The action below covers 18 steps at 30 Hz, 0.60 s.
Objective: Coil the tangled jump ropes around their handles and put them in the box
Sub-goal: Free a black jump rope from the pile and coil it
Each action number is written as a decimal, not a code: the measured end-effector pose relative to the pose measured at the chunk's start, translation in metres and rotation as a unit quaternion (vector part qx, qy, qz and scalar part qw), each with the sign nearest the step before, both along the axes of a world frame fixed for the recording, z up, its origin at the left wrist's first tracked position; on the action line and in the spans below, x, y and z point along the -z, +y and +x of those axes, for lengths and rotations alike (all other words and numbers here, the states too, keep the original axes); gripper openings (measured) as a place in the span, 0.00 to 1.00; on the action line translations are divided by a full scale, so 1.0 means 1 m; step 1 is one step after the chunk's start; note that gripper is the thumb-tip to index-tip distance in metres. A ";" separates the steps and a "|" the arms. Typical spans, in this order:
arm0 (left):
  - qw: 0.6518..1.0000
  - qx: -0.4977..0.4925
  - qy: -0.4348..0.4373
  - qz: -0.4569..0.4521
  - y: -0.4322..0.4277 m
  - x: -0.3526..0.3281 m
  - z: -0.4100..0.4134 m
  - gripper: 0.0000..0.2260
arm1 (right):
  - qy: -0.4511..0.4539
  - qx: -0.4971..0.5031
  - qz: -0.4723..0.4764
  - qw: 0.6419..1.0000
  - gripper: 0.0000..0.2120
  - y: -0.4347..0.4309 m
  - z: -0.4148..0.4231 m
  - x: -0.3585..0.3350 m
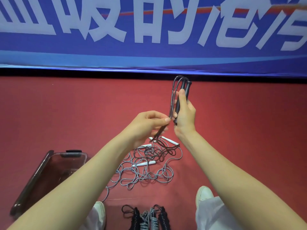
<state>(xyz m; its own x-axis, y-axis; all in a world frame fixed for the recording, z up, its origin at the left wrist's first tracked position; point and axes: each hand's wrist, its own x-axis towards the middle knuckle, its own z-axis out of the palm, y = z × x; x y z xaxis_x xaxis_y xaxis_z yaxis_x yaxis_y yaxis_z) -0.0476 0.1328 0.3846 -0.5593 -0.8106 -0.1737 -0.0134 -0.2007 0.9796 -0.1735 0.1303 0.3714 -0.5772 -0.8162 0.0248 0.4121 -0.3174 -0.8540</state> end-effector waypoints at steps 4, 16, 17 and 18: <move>0.999 0.011 -0.010 0.028 0.002 0.007 -0.003 0.05 | 0.002 -0.069 0.006 0.998 0.08 0.003 0.004 0.001; 0.967 -0.204 0.053 -0.142 -0.024 -0.006 0.011 0.02 | 0.488 -0.045 0.036 0.871 0.06 0.007 -0.004 0.012; 0.965 -0.212 0.047 -0.146 -0.023 -0.005 0.010 0.03 | 0.516 -0.030 0.045 0.855 0.08 0.008 -0.004 0.013; 0.965 -0.215 0.049 -0.143 -0.022 -0.004 0.009 0.03 | 0.538 -0.020 0.051 0.841 0.11 0.008 -0.004 0.015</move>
